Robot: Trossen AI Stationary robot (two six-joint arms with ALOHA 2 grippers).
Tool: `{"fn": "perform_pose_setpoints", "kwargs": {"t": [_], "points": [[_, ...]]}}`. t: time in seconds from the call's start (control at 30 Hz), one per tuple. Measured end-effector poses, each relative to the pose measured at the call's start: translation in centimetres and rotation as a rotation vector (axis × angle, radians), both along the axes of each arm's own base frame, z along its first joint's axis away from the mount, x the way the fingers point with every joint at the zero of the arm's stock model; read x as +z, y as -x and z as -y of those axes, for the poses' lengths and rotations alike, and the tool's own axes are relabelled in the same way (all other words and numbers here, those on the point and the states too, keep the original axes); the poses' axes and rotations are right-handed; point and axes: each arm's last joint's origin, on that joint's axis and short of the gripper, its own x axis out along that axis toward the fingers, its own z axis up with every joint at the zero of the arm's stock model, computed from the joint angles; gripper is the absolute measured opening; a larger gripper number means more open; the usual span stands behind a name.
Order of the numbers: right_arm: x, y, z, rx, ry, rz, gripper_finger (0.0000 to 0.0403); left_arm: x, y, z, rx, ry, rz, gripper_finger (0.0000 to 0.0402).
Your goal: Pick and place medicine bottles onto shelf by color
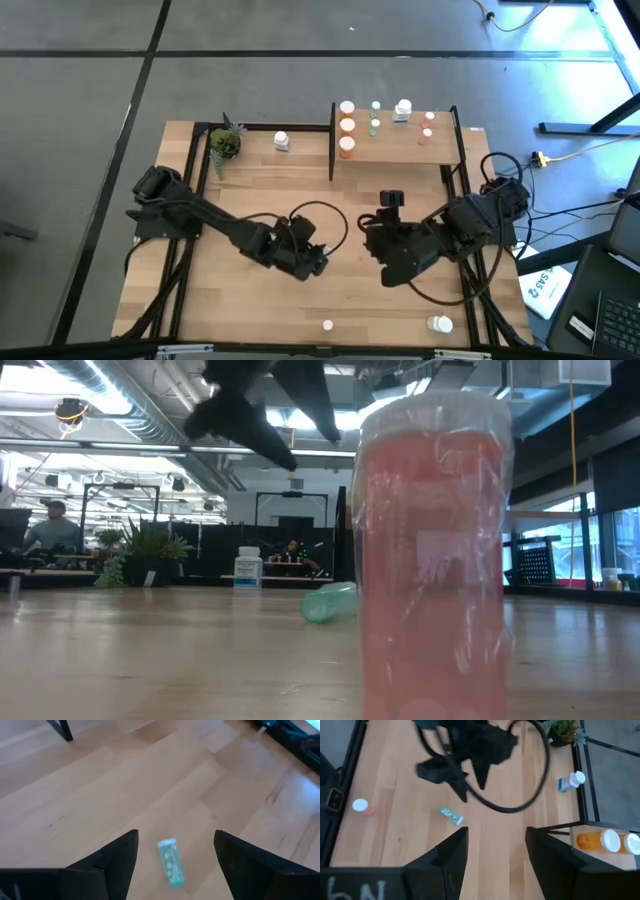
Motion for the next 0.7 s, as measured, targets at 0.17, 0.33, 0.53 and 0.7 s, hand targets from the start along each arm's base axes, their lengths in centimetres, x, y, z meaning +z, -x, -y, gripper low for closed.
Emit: {"fn": "perform_pose_setpoints", "kwargs": {"t": [0.17, 0.33, 0.53, 0.7], "points": [[0.0, 0.3, -0.5, 0.025, 0.003, -0.001, 0.0200, -1.7, -0.2, -1.3, 0.007, 0.006, 0.002, 0.0254], [0.0, 0.3, -0.5, 0.029, 0.008, -0.002, 0.0200, -2.9, -0.4, -1.6, -0.010, 0.005, 0.041, 0.0254], [0.0, 0.2, -0.3, 0.039, 0.022, -0.008, 0.0200, -4.4, -1.1, -1.4, -0.105, -0.041, 0.029, 0.0254], [0.0, 0.1, -0.2, 0.034, 0.025, -0.006, 0.0200, -6.3, -2.4, -1.6, -0.172, -0.063, 0.008, 0.0254]]}}
